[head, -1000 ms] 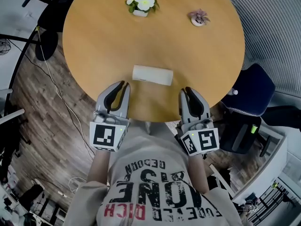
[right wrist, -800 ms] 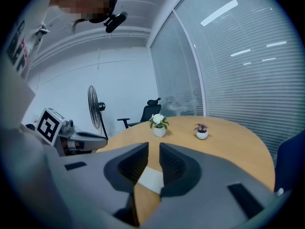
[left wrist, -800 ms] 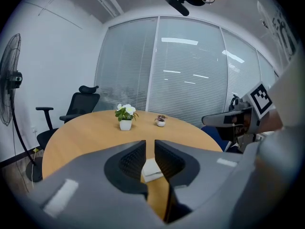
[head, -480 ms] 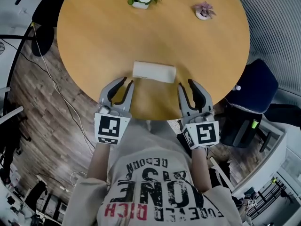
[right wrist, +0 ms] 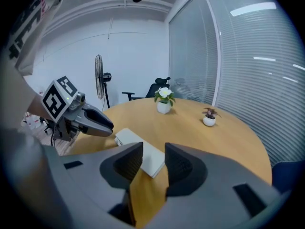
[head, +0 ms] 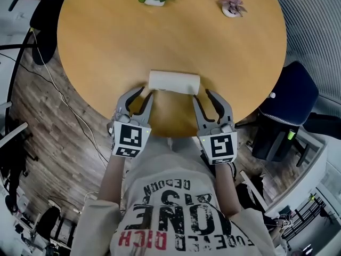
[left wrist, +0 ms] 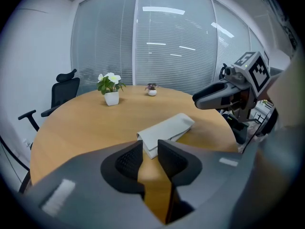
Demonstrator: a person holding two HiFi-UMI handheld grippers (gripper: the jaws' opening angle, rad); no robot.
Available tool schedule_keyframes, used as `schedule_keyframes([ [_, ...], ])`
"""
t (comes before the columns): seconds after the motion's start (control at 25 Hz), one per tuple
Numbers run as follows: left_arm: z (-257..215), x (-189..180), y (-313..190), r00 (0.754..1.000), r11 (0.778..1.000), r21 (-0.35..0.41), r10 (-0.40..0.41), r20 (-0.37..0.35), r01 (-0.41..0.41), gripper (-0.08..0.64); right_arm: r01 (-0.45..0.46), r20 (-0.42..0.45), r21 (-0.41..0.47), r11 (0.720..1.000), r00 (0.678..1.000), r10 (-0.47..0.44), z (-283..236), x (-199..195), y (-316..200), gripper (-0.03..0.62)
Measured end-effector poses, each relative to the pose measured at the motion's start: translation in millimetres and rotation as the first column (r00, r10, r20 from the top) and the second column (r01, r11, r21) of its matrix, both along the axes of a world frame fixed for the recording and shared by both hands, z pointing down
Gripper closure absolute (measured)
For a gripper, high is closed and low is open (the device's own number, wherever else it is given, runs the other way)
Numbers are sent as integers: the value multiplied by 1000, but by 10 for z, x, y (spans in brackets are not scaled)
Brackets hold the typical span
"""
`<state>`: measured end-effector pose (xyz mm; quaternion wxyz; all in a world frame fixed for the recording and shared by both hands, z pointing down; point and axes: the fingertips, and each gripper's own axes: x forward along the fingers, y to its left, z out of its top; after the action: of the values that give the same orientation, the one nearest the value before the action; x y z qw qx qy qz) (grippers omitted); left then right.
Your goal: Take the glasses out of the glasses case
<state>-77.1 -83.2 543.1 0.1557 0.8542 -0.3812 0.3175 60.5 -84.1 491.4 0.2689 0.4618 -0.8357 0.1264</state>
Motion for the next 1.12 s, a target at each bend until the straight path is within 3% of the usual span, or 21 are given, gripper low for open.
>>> schedule_keyframes([
  [0.28,234,49,-14,994,996,-50,83,74,-80,431,37,-67,-35,999,997,-39,220,-58,5,479],
  [0.48,300,64,-46,995,995,-70,78,68,-73,431,75,-109,-71,995,991,-82,366,-100,19,439],
  [0.72,341,60,-49,995,993,-96,78,64,-72,426,145,-255,-75,987,954,-159,462,-105,45,430],
  [1.12,356,69,-55,998,989,-142,41,39,-35,426,192,-348,-75,978,914,-207,590,-127,87,420],
])
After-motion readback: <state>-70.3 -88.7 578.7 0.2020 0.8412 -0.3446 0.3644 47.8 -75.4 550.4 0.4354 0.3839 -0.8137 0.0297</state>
